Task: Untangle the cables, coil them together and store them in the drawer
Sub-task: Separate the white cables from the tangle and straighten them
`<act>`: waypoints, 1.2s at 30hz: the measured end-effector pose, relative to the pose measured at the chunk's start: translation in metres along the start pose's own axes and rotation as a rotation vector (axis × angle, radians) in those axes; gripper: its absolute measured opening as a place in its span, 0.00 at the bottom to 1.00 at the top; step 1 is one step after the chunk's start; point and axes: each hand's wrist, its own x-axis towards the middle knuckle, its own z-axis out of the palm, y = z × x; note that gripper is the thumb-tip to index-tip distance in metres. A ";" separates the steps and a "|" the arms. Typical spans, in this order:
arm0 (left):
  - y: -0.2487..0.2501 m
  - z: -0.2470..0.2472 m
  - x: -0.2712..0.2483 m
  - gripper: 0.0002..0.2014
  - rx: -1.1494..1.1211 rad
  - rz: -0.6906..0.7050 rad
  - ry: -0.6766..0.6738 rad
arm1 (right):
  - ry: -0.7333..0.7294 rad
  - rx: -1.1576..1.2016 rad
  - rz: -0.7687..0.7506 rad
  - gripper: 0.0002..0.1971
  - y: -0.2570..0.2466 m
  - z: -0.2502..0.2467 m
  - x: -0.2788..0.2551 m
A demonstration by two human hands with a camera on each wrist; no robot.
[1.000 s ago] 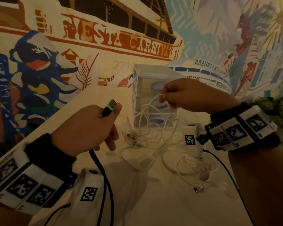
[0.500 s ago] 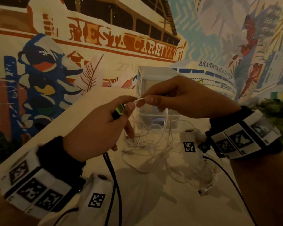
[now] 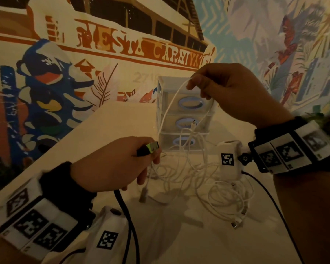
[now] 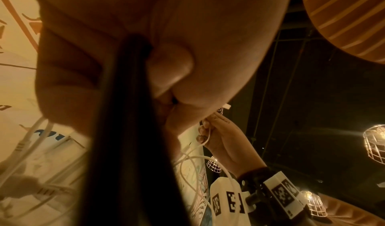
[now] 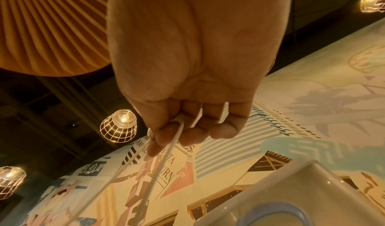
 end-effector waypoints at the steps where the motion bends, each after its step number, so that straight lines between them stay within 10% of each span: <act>1: 0.000 0.000 0.000 0.16 0.006 0.024 0.015 | 0.010 0.015 0.018 0.12 0.000 0.001 0.000; 14: 0.017 -0.005 -0.002 0.17 -0.174 0.186 0.388 | -0.575 -0.069 0.253 0.12 0.005 0.019 -0.005; 28: 0.029 -0.005 -0.010 0.18 -0.314 0.235 0.467 | -0.227 0.049 0.139 0.10 0.003 0.003 -0.004; 36: 0.039 -0.008 -0.017 0.17 -0.421 0.329 0.414 | -0.430 0.025 0.093 0.10 -0.002 0.015 -0.005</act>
